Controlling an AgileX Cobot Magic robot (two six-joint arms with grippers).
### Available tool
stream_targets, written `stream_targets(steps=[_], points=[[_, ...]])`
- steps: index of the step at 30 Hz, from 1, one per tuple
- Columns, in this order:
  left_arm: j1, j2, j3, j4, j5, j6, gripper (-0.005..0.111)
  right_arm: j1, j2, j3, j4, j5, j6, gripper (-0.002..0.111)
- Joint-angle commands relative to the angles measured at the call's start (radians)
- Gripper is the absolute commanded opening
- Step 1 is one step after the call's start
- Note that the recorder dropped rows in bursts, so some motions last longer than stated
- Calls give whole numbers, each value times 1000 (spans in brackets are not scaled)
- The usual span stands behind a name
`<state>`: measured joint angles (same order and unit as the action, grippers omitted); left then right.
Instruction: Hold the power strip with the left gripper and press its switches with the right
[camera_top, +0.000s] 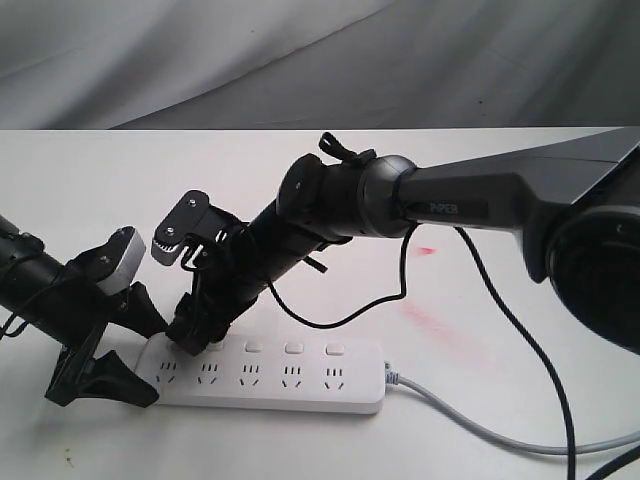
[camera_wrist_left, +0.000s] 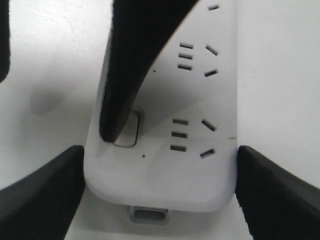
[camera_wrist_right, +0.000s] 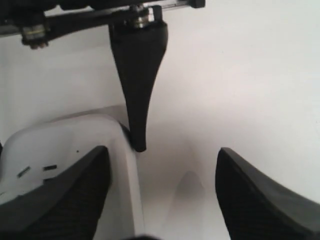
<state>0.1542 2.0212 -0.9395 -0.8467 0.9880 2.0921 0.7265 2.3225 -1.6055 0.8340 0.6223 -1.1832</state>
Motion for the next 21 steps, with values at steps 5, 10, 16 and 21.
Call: stream_targets(steps=[5, 10, 16, 21], points=[[-7, 9, 5, 74, -46, 2, 56, 0, -38, 26, 24, 24, -100, 57], [-7, 9, 5, 74, -46, 2, 56, -8, -135, 26, 32, 34, -116, 57], [-7, 9, 5, 74, -46, 2, 56, -51, -152, 26, 29, 85, -117, 57], [-7, 9, 5, 74, -46, 2, 56, -58, -136, 29, 31, 69, -117, 57]])
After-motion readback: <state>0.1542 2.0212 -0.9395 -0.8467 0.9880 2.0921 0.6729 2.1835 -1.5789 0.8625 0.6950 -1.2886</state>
